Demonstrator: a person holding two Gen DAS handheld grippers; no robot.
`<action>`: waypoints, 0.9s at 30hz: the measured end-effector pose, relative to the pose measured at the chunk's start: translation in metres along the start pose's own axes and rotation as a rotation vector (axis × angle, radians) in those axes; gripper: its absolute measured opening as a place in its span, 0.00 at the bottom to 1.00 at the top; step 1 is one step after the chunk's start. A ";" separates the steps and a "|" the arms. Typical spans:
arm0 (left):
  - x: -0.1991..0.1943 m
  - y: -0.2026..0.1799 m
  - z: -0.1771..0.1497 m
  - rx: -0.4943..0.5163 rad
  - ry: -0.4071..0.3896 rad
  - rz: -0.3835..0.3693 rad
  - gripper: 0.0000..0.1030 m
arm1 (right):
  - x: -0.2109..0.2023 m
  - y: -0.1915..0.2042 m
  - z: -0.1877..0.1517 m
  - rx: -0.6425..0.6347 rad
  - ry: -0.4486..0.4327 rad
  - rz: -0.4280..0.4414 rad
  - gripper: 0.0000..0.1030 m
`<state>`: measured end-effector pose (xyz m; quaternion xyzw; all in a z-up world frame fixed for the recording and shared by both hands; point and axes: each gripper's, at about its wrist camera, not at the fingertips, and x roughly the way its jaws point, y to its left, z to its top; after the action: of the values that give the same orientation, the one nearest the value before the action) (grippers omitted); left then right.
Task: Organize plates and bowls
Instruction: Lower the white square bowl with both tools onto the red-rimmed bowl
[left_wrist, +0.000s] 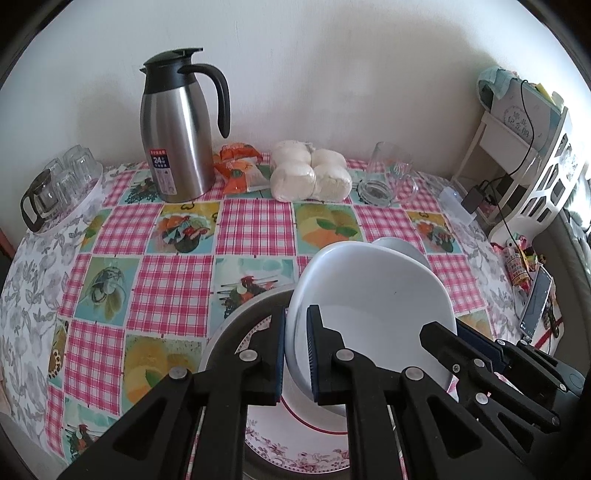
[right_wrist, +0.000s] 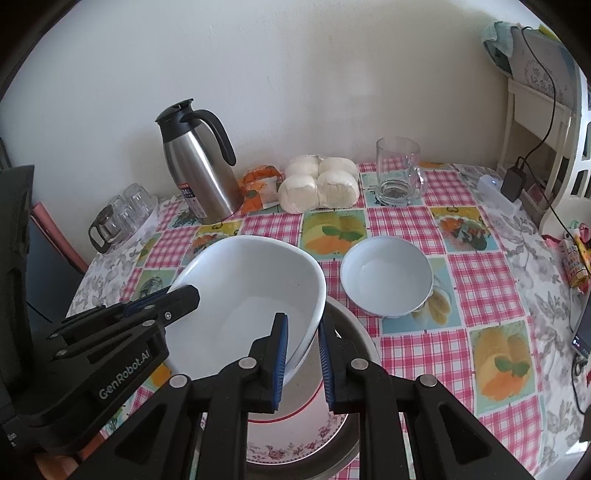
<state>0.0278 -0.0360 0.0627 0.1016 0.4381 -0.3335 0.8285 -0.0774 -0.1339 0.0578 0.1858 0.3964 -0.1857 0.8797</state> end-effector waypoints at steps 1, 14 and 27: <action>0.002 0.000 0.000 0.000 0.006 0.000 0.09 | 0.001 0.000 0.000 0.000 0.005 -0.002 0.18; 0.015 -0.001 -0.004 0.014 0.071 0.016 0.10 | 0.017 -0.003 -0.006 0.009 0.065 -0.018 0.20; 0.032 -0.005 -0.011 0.043 0.137 0.057 0.14 | 0.030 -0.002 -0.007 0.007 0.134 -0.036 0.20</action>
<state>0.0302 -0.0493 0.0315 0.1543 0.4834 -0.3111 0.8035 -0.0640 -0.1374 0.0298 0.1936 0.4570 -0.1897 0.8471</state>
